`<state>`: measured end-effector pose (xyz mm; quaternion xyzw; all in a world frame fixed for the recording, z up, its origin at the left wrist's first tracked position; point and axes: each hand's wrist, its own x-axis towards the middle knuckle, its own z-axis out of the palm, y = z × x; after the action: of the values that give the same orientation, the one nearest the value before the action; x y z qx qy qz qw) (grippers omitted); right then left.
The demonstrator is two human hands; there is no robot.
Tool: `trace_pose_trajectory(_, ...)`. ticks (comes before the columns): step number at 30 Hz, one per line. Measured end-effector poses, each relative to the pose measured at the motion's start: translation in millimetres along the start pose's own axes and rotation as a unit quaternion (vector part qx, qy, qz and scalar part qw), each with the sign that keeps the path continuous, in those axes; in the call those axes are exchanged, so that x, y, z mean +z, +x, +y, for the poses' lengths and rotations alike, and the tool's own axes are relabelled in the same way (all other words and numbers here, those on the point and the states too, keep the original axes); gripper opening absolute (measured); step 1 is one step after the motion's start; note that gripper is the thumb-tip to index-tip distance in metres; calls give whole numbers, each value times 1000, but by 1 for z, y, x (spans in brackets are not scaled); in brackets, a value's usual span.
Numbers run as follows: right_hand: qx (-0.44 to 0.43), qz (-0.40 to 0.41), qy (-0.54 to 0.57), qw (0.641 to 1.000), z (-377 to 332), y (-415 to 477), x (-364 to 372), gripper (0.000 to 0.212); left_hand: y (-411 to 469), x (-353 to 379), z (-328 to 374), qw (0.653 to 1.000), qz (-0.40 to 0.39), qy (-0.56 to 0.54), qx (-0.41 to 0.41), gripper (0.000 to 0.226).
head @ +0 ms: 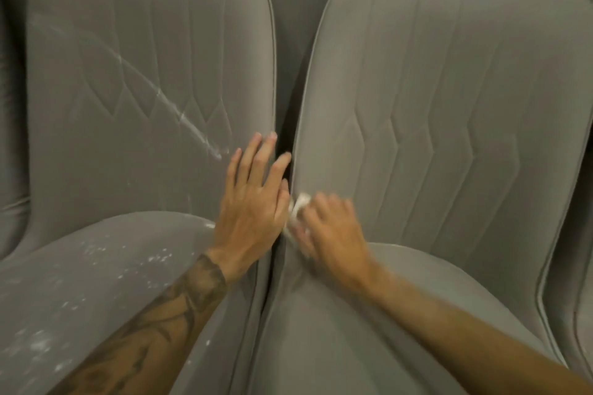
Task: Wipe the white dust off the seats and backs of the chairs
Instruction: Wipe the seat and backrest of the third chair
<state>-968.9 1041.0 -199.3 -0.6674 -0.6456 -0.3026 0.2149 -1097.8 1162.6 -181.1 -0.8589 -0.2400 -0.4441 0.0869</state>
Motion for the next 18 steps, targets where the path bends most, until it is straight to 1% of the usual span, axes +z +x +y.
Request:
trace_pose_trajectory(1, -49, -64, 22, 997, -11, -24, 6, 24, -14, -2, 3, 1000, -15, -3, -3, 43)
trace_pose_trajectory(2, -81, -121, 41, 989, -19, -42, 11, 24, -27, -4, 5, 999, -31, -5, -3, 43)
trace_pose_trajectory(3, -85, -164, 51, 981, -19, -50, 14, 25, -40, -5, 7, 999, -48, -6, -1, 44)
trace_pose_trajectory(4, -72, -189, 56, 978, -13, -52, 16, 26, -53, -7, 8, 998, -65, -7, 2, 44)
trace_pose_trajectory(6, -24, -234, 23, 972, 13, -48, 17, 28, -76, -12, 10, 995, -99, -10, 1, 44)
trace_pose_trajectory(8, 82, -283, -24, 955, 35, -44, 14, 30, -95, -18, 12, 992, -125, -16, -9, 43)
trace_pose_trajectory(10, 176, -297, -28, 938, 30, -44, 11, 33, -108, -23, 15, 989, -148, -20, -20, 41)
trace_pose_trajectory(11, 188, -293, -3, 937, 16, -44, 9, 34, -113, -24, 18, 987, -156, -25, -27, 40)
trace_pose_trajectory(12, 176, -283, 35, 942, -4, -47, 7, 34, -117, -25, 20, 986, -162, -30, -37, 39)
trace_pose_trajectory(14, 119, -269, 106, 950, -45, -60, -1, 37, -122, -28, 25, 983, -170, -38, -54, 39)
trace_pose_trajectory(15, 91, -273, 133, 948, -57, -68, -8, 38, -123, -30, 26, 982, -176, -44, -60, 41)
trace_pose_trajectory(17, 73, -296, 156, 939, -52, -73, -20, 34, -125, -35, 29, 976, -196, -65, -69, 43)
trace_pose_trajectory(18, 84, -299, 151, 938, -42, -69, -21, 33, -127, -37, 29, 973, -204, -74, -72, 44)
